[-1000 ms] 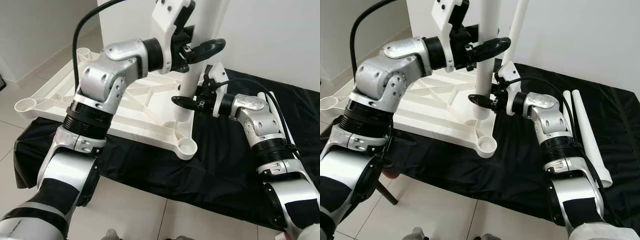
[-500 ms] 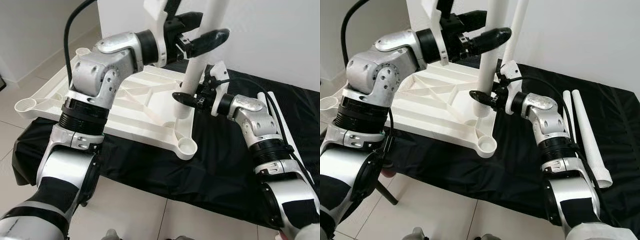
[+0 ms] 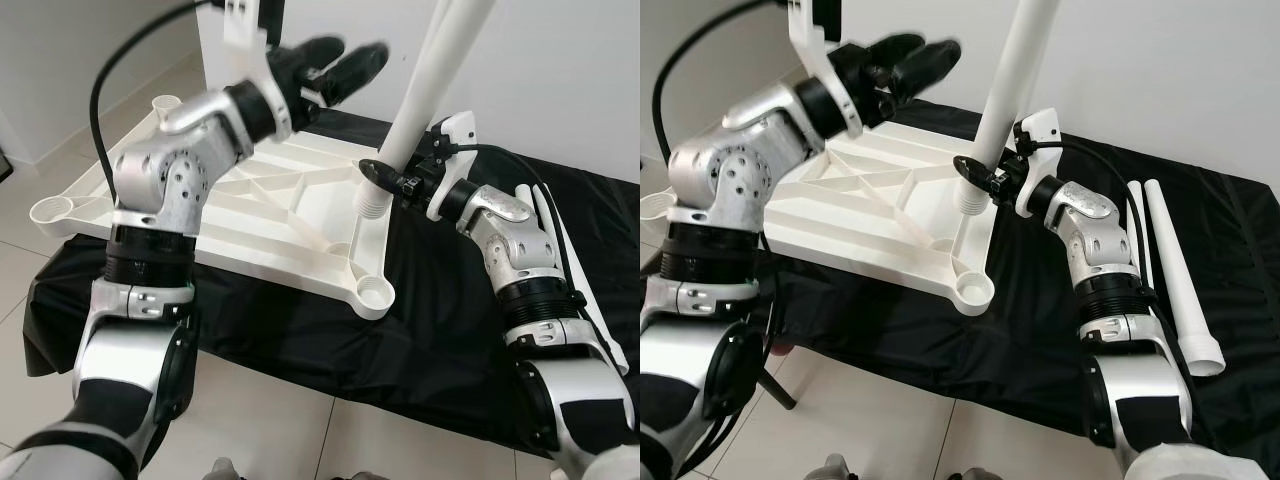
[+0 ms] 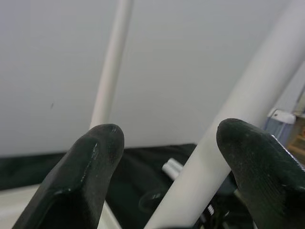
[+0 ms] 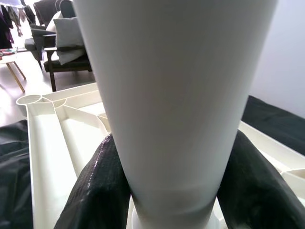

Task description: Building children table

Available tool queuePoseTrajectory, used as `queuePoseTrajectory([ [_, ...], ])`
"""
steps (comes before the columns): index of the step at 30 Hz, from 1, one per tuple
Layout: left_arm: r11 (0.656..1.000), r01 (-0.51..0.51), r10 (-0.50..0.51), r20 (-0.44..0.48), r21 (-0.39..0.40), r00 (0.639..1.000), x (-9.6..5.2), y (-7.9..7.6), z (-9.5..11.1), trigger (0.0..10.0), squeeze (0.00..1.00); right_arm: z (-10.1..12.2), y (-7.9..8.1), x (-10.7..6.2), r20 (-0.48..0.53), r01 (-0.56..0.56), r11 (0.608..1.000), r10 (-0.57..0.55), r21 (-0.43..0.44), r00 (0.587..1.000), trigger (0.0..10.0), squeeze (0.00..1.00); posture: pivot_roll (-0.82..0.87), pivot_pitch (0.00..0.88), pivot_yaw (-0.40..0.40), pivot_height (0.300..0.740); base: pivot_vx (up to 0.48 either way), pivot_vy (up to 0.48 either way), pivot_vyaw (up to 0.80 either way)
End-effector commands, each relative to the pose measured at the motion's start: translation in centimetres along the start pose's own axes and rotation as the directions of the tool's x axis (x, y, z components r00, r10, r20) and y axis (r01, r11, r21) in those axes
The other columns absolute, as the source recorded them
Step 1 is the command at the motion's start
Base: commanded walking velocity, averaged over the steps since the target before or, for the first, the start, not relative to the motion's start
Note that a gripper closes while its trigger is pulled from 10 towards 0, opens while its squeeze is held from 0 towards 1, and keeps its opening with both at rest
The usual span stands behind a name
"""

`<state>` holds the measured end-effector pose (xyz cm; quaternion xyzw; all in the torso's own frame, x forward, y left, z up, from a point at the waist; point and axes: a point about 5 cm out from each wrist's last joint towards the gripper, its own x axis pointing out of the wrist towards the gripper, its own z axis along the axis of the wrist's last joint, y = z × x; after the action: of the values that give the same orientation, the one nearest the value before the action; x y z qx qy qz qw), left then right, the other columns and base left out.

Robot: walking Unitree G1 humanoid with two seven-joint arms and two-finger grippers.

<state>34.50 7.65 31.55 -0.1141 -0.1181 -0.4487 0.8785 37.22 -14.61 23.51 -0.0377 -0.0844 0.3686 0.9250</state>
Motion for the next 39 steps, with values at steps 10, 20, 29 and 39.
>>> queuePoseTrajectory([
  [10, 0.97, -0.099, 0.15, -0.23, 0.222, 0.962, -2.3, -0.3, -7.7, 10.0, 0.0, -0.5, 0.8, 0.0, 0.043, 0.026, 0.999, -0.028, 0.044, 0.999, 10.0, 0.0, 0.01, 0.0, -0.063, 0.74, 0.0, 0.0, 0.0],
  [20, 0.964, -0.001, 0.101, -0.36, 0.266, 0.927, -4.3, -2.2, -12.4, 10.0, 0.0, 0.5, -0.3, -1.1, 0.069, 0.091, 0.995, -0.093, 0.032, 0.993, 10.0, 0.0, 0.0, 0.0, -0.053, 0.74, 0.0, 0.0, 0.0],
  [29, 0.919, 0.194, -0.003, -0.486, 0.343, 0.874, -5.9, -3.1, -14.6, 10.0, 0.0, 0.4, -0.7, -1.7, 0.054, 0.11, 0.994, -0.112, 0.027, 0.992, 10.0, 0.0, -0.01, 0.0, -0.046, 0.74, 0.0, 0.0, 0.0],
  [39, 0.876, 0.3, -0.037, -0.567, 0.378, 0.823, -7.0, -3.3, -15.9, 10.0, 0.0, 0.5, -0.9, -2.0, 0.046, 0.123, 0.992, -0.124, 0.016, 0.991, 10.0, 0.0, -0.02, 0.0, -0.039, 0.74, 0.0, 0.0, 0.0],
])
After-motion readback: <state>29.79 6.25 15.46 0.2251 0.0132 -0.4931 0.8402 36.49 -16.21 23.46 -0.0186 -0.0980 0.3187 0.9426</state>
